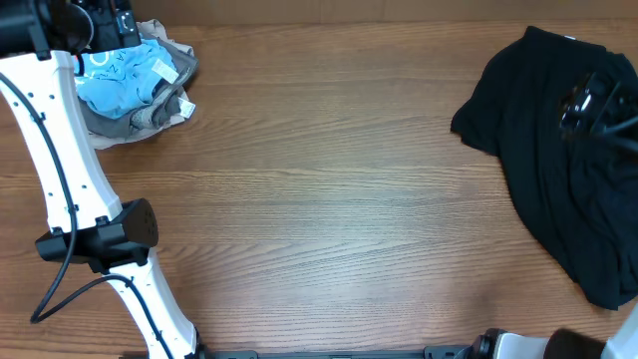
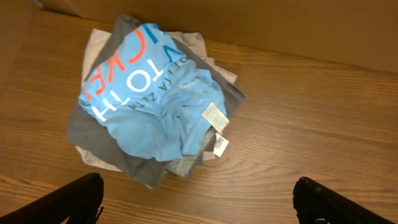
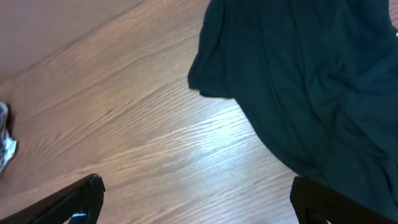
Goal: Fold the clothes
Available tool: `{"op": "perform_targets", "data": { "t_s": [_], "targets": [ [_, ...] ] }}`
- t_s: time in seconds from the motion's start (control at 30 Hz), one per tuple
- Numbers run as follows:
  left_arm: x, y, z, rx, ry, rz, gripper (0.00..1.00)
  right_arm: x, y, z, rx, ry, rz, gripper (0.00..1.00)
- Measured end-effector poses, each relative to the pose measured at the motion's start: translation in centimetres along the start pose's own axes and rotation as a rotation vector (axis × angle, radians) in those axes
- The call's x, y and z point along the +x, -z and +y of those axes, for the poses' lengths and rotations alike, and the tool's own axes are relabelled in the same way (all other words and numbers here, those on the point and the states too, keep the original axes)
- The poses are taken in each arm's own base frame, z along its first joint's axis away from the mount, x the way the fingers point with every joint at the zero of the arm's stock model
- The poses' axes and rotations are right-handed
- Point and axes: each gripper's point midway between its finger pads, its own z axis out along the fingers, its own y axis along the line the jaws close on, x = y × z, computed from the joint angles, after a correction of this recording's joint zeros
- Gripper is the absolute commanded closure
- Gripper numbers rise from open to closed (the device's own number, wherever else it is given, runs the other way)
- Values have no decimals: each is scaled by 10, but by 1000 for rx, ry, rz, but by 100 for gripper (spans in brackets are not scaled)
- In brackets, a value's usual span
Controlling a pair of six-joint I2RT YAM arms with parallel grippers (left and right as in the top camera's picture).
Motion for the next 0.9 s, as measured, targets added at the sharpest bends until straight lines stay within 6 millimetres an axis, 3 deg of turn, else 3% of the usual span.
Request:
{"op": "perform_targets", "data": {
  "t_s": [0.2, 0.33, 0.9],
  "targets": [
    [1, -1, -7, 17, -8, 2, 0, 20, 40, 8, -22, 5, -69, 0],
    [1, -1, -7, 17, -6, 2, 0, 27, 56, 18, -71, 2, -107, 0],
    [1, -1, -7, 18, -6, 3, 0, 22, 51, 36, -151, 26, -107, 0]
  ]
}}
